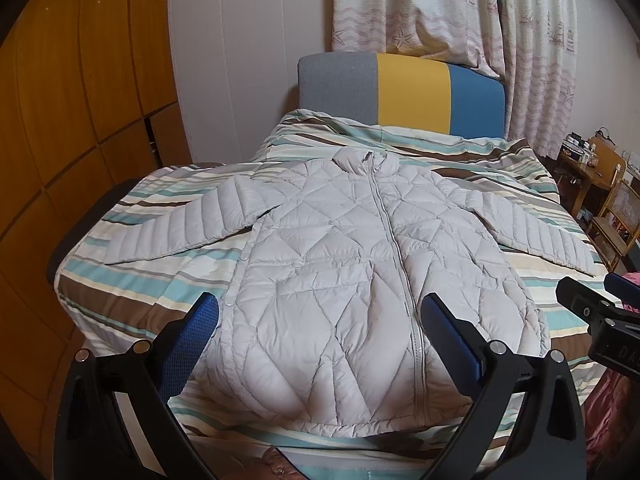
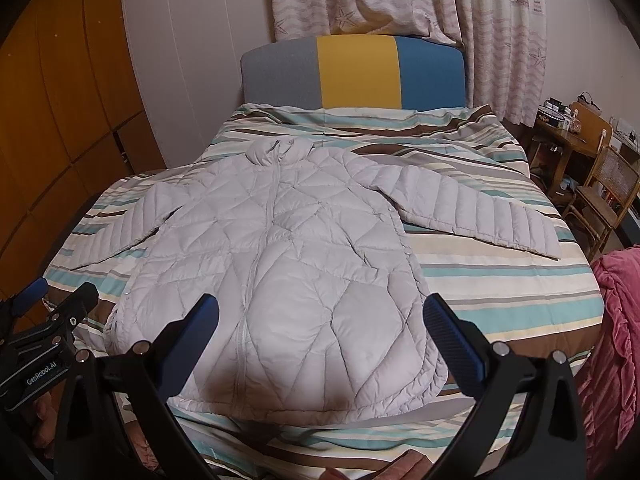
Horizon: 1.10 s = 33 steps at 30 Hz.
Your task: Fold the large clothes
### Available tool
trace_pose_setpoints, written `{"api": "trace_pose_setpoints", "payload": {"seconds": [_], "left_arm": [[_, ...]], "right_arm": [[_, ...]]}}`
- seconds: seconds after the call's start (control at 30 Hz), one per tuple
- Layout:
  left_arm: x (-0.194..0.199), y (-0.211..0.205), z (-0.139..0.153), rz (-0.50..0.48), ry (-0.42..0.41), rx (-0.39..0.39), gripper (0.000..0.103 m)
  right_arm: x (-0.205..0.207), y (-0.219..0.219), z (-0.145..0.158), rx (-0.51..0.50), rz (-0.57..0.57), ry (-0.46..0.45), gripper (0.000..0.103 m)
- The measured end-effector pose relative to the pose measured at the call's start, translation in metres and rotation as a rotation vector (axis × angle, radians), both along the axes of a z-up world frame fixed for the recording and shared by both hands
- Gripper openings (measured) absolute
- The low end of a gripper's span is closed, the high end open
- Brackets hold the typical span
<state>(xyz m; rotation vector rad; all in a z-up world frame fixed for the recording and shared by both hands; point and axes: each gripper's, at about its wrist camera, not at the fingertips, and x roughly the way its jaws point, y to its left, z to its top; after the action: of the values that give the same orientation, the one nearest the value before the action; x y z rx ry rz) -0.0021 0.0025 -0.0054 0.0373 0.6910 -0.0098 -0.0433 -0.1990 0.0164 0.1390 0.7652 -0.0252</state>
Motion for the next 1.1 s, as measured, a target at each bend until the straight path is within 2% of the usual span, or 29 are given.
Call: {"api": "trace_pose_setpoints", "payload": {"seconds": [1.1], "left_arm": [[-0.001,-0.0092,-0.0056,-0.001,0.011,-0.01,0.1]], "right_arm": [[0.0032,-0.0026,-0.0046,-0.006,-0.001,0.025,0.101]]}}
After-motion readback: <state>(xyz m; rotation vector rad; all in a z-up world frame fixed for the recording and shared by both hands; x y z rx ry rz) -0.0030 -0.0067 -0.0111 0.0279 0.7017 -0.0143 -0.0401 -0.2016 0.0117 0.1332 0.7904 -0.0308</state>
